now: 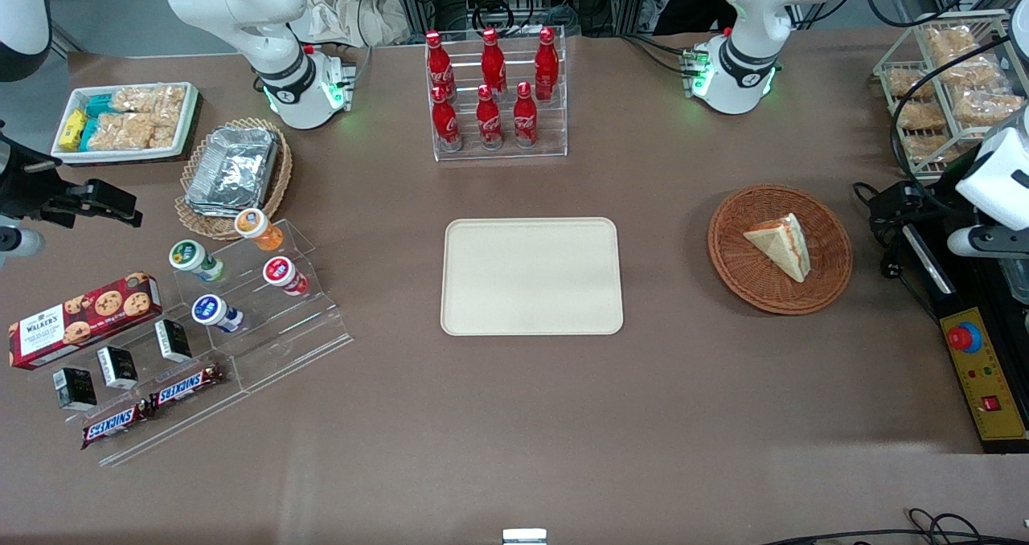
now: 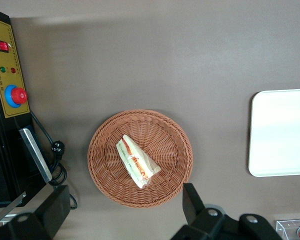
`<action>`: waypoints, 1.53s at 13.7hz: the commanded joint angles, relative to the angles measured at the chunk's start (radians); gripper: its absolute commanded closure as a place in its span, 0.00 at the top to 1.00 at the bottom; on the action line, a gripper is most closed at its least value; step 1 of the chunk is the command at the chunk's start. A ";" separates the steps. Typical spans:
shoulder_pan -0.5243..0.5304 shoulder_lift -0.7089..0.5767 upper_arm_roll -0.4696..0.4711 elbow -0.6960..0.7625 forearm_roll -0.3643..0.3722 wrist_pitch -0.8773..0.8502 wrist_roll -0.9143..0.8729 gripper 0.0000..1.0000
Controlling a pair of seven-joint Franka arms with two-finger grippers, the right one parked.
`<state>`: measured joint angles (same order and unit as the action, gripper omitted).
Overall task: Place sandwich from basket to tray
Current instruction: 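Move the left gripper over the wrapped sandwich in the wicker basket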
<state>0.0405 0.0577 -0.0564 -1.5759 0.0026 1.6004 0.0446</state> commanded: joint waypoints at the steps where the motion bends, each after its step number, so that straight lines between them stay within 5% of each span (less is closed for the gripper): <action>1: -0.010 0.004 0.004 0.019 -0.007 -0.020 -0.017 1.00; 14: -0.010 0.005 0.004 0.016 -0.010 -0.082 -0.020 1.00; 21: -0.010 -0.123 0.004 -0.211 -0.045 0.022 -0.095 1.00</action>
<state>0.0400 0.0274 -0.0576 -1.6495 -0.0151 1.5467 0.0120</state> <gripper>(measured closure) 0.000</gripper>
